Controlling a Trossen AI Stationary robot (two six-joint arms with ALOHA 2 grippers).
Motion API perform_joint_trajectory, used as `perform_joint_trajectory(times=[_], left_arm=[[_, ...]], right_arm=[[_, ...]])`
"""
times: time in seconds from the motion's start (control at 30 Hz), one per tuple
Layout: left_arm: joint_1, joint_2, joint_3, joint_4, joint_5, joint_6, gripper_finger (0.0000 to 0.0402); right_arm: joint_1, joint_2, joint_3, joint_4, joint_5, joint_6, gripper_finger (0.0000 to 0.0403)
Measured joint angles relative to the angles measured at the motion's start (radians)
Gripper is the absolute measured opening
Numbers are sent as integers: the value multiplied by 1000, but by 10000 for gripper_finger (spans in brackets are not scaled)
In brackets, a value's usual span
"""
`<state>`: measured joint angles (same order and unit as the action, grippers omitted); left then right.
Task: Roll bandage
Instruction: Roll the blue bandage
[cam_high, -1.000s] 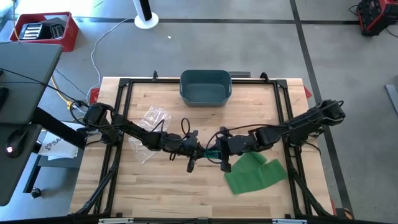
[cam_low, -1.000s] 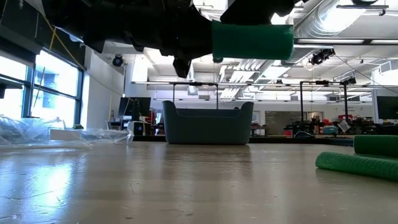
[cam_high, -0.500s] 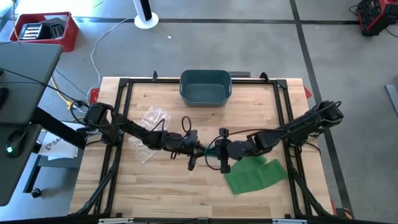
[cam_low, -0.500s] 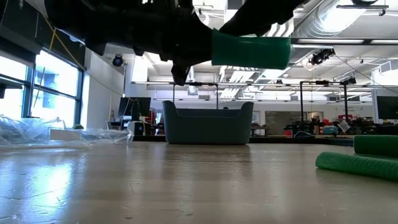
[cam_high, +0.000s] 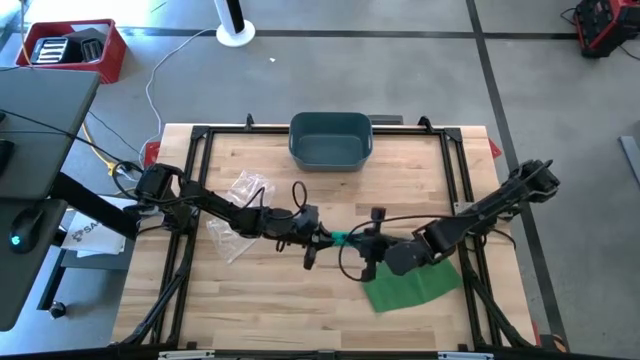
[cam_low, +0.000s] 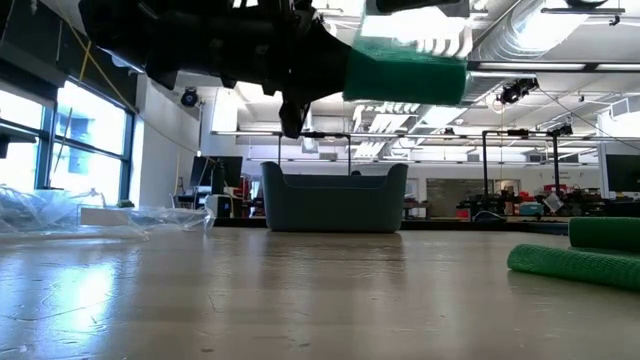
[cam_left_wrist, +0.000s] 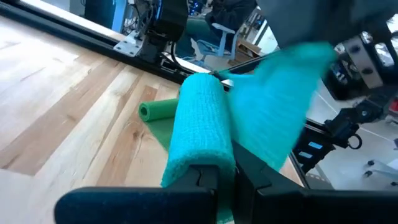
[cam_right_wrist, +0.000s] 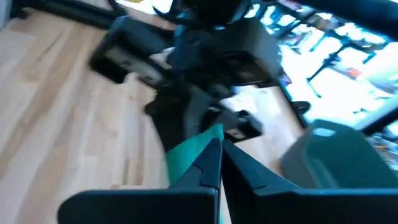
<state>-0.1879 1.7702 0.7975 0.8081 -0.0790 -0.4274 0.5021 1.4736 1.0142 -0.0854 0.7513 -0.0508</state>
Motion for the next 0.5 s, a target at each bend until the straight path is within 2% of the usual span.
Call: perform_joint_trajectory(times=[0.17, 0.33, 0.4, 0.5], left_arm=[[-2, 0, 0, 8, 71, 62, 7], [-3, 0, 0, 7, 96, 63, 7], [-2, 0, 0, 6, 95, 70, 7], [-6, -4, 0, 5, 96, 102, 7]], right_arm=[[-22, -16, 0, -6, 25, -3, 0], [-69, -16, 0, -6, -74, -11, 0], [-67, -17, 0, -4, -57, -41, 0], [-42, -41, 0, -8, 30, -59, 0]])
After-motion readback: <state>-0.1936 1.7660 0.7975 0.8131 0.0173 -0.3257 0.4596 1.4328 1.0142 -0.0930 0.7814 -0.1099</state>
